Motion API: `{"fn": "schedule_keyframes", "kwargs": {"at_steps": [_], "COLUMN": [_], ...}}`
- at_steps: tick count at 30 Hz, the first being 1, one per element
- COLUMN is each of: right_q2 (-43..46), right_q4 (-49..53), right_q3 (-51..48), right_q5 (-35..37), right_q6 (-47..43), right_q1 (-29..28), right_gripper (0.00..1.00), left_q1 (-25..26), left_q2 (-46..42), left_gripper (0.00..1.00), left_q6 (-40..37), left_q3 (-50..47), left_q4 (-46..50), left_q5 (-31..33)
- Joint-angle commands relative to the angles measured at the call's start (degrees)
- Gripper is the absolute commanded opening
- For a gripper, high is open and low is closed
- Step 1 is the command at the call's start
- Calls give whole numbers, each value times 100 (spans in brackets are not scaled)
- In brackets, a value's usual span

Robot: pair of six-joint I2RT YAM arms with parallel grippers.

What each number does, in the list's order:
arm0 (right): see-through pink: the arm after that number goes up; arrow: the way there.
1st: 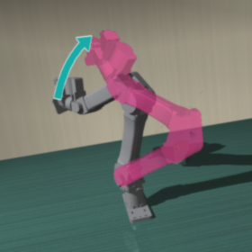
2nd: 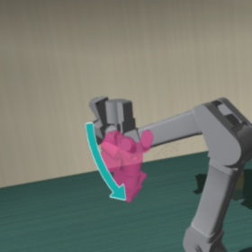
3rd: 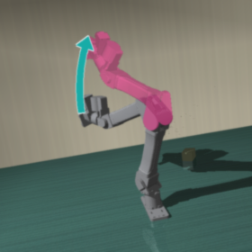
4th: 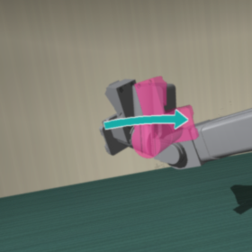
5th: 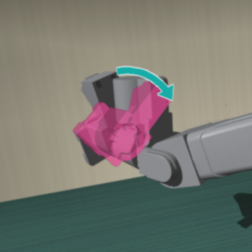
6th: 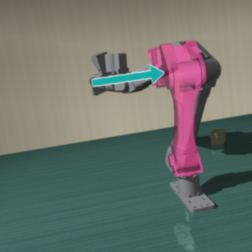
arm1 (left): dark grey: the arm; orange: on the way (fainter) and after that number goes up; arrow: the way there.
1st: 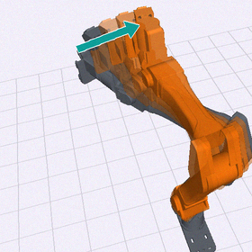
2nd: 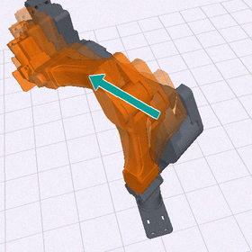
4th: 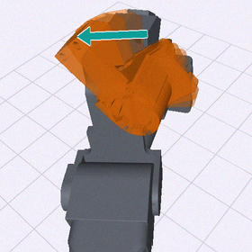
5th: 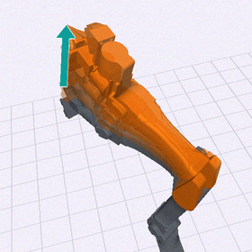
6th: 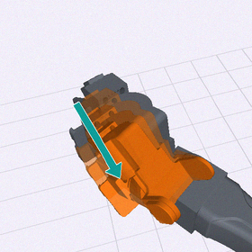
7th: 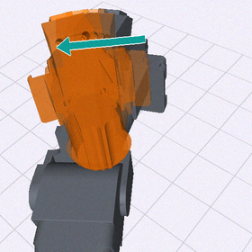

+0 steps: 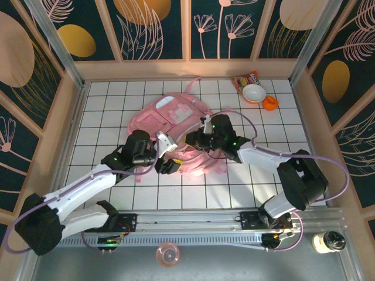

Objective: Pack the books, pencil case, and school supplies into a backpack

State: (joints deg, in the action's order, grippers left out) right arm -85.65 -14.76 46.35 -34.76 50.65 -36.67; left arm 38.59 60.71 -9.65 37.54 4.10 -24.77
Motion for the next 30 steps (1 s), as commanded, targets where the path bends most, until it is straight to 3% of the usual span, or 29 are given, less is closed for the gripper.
{"fn": "schedule_keyframes", "kwargs": {"at_steps": [1, 4, 7, 12, 14, 17, 19, 21, 24, 27, 30], "right_q2": [180, 85, 34, -19, -24, 40, 242, 554, 1228, 1934, 2400], "right_q4": [648, 805, 778, 692, 631, 680, 966, 1462, 2281, 2983, 3286], "right_q3": [393, 511, 593, 720, 742, 733, 667, 582, 406, 264, 54], "right_q5": [-983, -1183, -1325, -1479, -1494, -1391, -1077, -481, 874, 2054, 2508], "right_q6": [-1278, -1460, -1434, -1345, -1292, -1332, -1503, -1707, -1951, -2083, -2098], "right_q1": [165, 168, 168, 167, 164, 173, 187, 186, 86, -273, -670], "right_gripper": [0, 0, 0, 0, 0, 0, 11, 25, 35, 39, 40], "left_q1": [-13, -12, -6, -1, -1, -3, 0, -1, -1, -8, -17], "left_q2": [-331, -320, 22, 804, 979, 1027, 996, 978, 987, 994, 1012], "left_gripper": [76, 79, 80, 76, 65, 40, 12, 0, 0, 0, 0], "left_q6": [-1329, -2136, -2754, -2900, -2852, -2704, -2563, -2432, -2171, -1927, -1826], "left_q3": [71, -66, -85, 67, 78, 33, 19, 17, 47, 45, 68], "left_q4": [216, 101, -67, -521, -782, -1161, -1226, -1169, -1023, -943, -818], "left_q5": [726, 1148, 1020, 736, 785, 806, 808, 737, 618, 472, 422]}}
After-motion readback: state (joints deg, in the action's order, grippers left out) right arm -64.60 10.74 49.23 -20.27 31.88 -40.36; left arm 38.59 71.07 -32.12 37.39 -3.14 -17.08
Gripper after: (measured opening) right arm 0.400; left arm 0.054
